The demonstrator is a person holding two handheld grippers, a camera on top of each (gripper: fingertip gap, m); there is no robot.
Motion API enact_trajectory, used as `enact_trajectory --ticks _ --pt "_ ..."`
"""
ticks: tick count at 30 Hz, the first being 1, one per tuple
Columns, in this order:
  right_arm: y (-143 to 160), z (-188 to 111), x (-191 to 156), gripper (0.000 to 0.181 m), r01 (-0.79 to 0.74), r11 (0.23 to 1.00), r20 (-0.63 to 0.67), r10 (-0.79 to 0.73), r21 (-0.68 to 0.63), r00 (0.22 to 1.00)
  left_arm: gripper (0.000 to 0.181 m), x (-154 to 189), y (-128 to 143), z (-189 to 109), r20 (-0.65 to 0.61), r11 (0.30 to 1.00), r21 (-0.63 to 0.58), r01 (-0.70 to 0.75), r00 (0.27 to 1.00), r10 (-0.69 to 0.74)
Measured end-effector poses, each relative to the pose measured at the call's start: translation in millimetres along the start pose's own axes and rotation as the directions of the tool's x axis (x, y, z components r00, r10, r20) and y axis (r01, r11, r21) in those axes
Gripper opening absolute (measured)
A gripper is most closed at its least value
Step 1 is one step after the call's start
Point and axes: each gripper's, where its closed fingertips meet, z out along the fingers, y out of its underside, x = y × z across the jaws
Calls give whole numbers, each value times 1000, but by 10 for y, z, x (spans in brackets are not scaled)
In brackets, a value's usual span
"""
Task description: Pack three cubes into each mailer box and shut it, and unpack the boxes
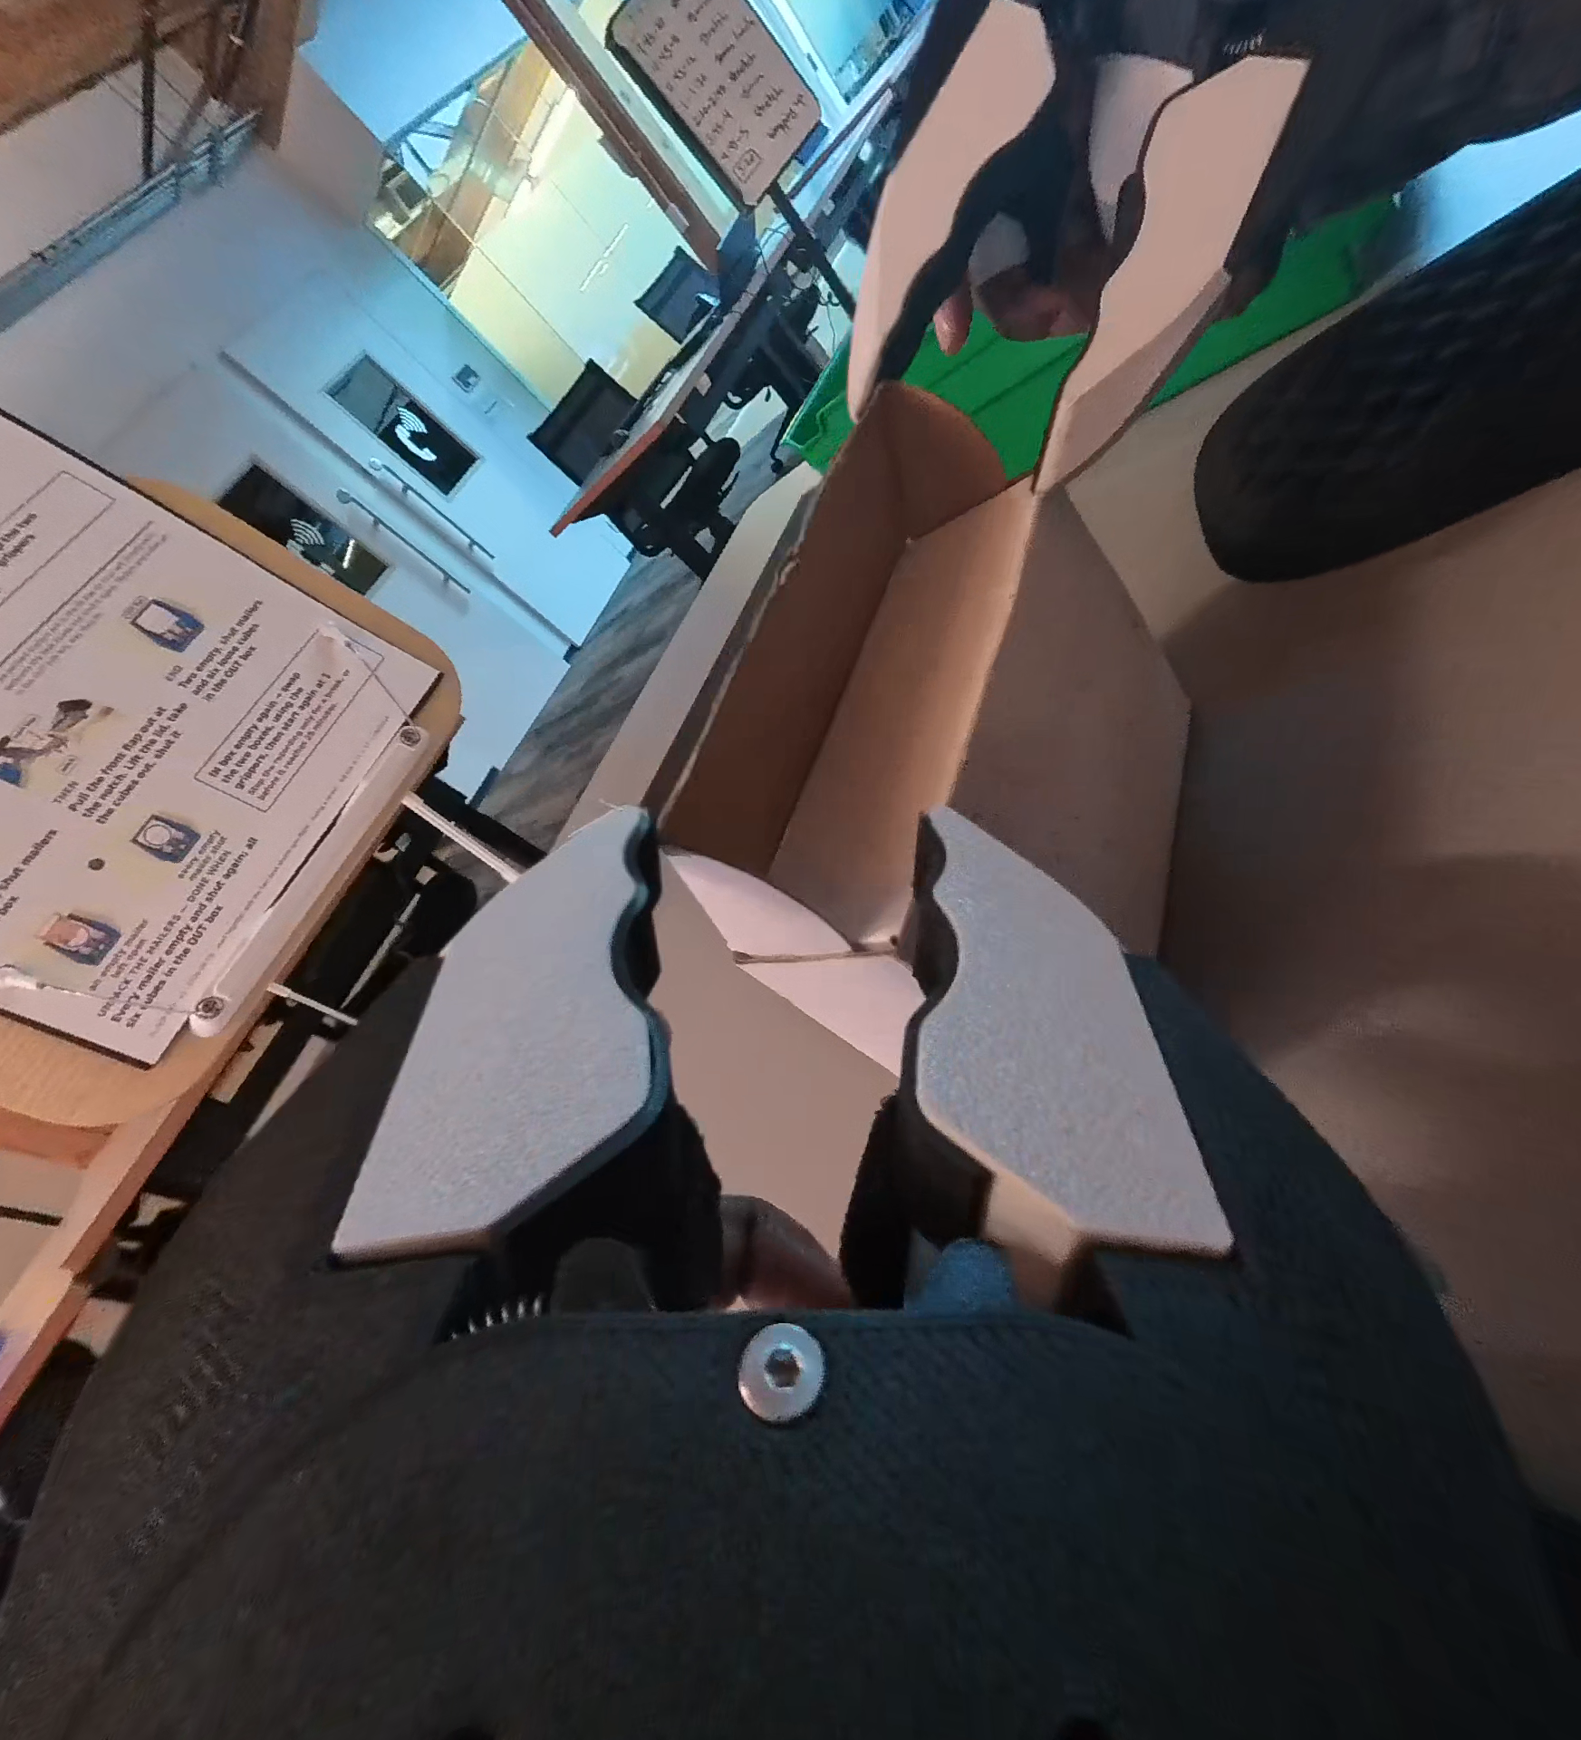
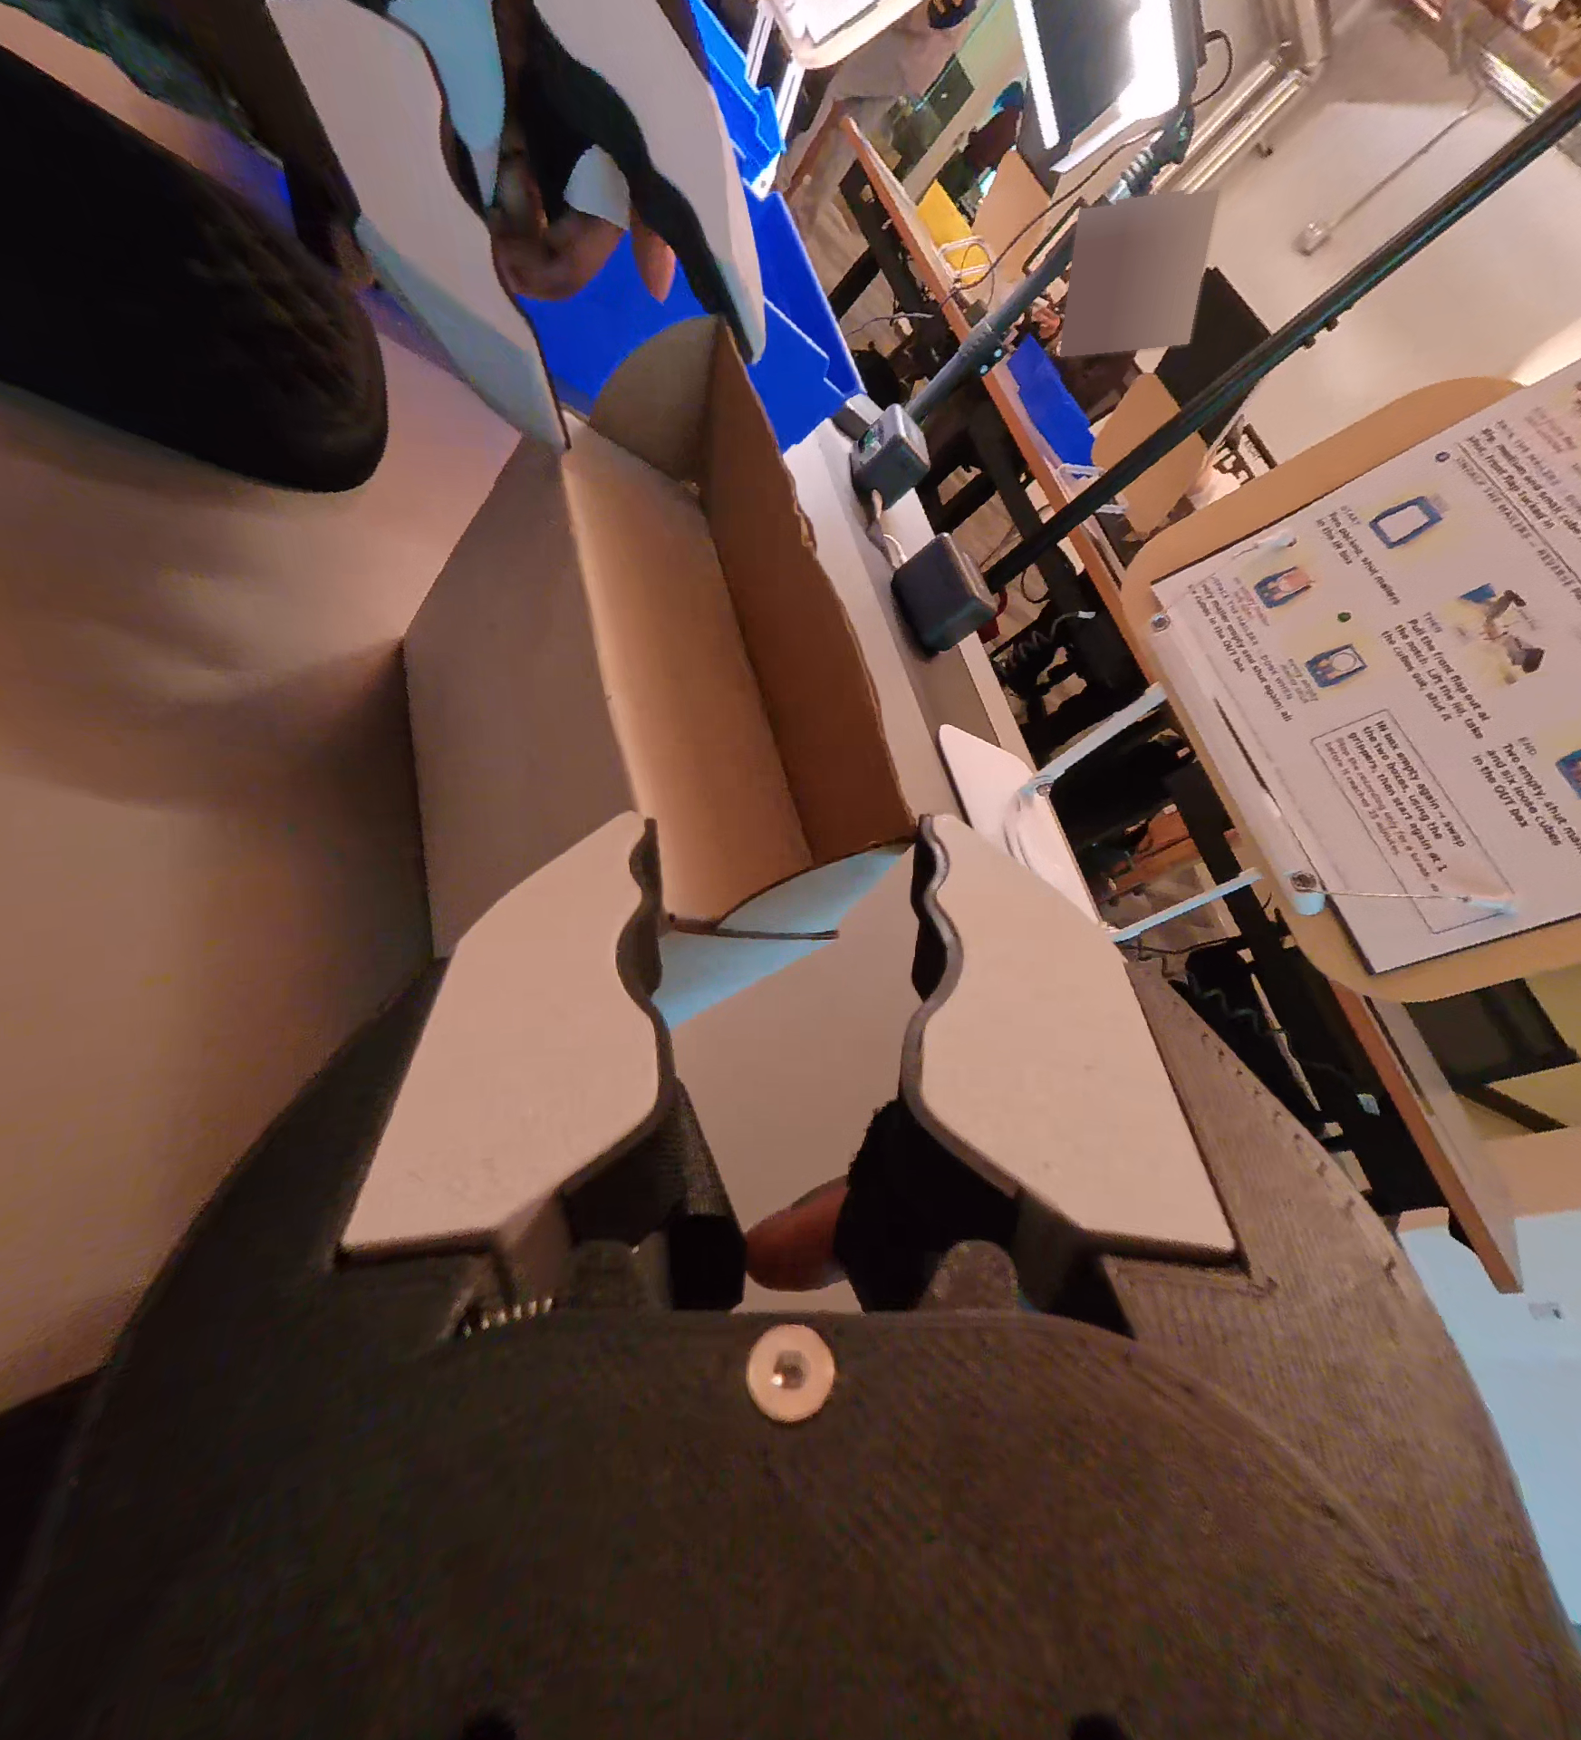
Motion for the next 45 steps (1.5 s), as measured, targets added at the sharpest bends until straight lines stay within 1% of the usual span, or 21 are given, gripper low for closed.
enact_trajectory --ticks 4,6,8,10,11,12,14,16,17,18,20,21,23,26,29,31,33,37,39,42,45 --pt "20 -26 -70 46 15 1000 15 -15 -20 1000 43 55 42 -20 -14 999 -13 29 999 -29" --pt "20 -40 -101 46 -2 1000 31 3 -18 1000 43 75 49 -28 -23 999 -13 50 998 -50" --pt "-15 -63 -106 46 -84 996 60 84 6 995 44 63 5 -51 -36 995 11 103 994 -102" --pt "-125 -117 -3 45 -257 962 79 250 93 965 45 -36 -131 -101 -42 966 88 242 970 -240" --pt "-168 -146 71 38 -360 923 99 349 133 932 42 -98 -187 -127 -55 938 122 324 946 -320" --pt "-187 -167 143 28 -466 872 128 450 153 884 34 -153 -221 -143 -80 902 140 408 913 -400" --pt "-164 -173 251 2 -638 756 192 611 146 768 17 -208 -255 -150 -169 816 137 562 825 -540" --pt "-98 -140 301 0 -764 638 241 729 102 641 2 -264 -234 -124 -232 723 110 682 725 -648" --pt "-91 -129 299 0 -805 587 276 762 87 586 0 -277 -225 -111 -266 685 102 721 683 -680" --pt "-93 -126 311 0 -833 546 302 782 89 545 0 -280 -219 -103 -299 653 101 751 649 -700" --pt "-106 -138 332 0 -857 504 338 791 110 509 0 -275 -167 -83 -328 606 82 791 596 -733" --pt "-94 -139 322 0 -856 505 343 789 112 510 0 -265 -137 -76 -333 594 70 802 580 -744" --pt "-51 -118 256 0 -843 530 340 779 94 527 0 -227 -105 -76 -347 590 61 805 571 -744" --pt "-53 -96 150 0 -828 554 364 757 84 543 0 -158 -34 -65 -335 624 33 781 597 -729" --pt "-70 -109 129 0 -816 568 376 737 103 561 0 -134 -36 -77 -342 632 31 775 602 -722" --pt "-57 -108 101 0 -789 604 366 714 108 597 0 -92 -7 -78 -339 656 15 754 621 -706" --pt "-23 -88 27 0 -747 658 351 681 94 643 0 -20 38 -74 -337 687 -8 726 645 -686" --pt "26 -46 -90 0 -686 723 327 632 78 703 0 58 109 -53 -324 709 -37 705 662 -675" --pt "30 -47 -101 0 -683 725 328 627 88 707 0 71 120 -54 -326 718 -41 695 670 -667" --pt "78 -33 -158 0 -665 743 334 608 80 720 0 121 169 -49 -323 753 -60 656 701 -636" --pt "94 -31 -174 0 -665 739 331 605 105 724 0 126 173 -51 -323 754 -62 654 701 -635"
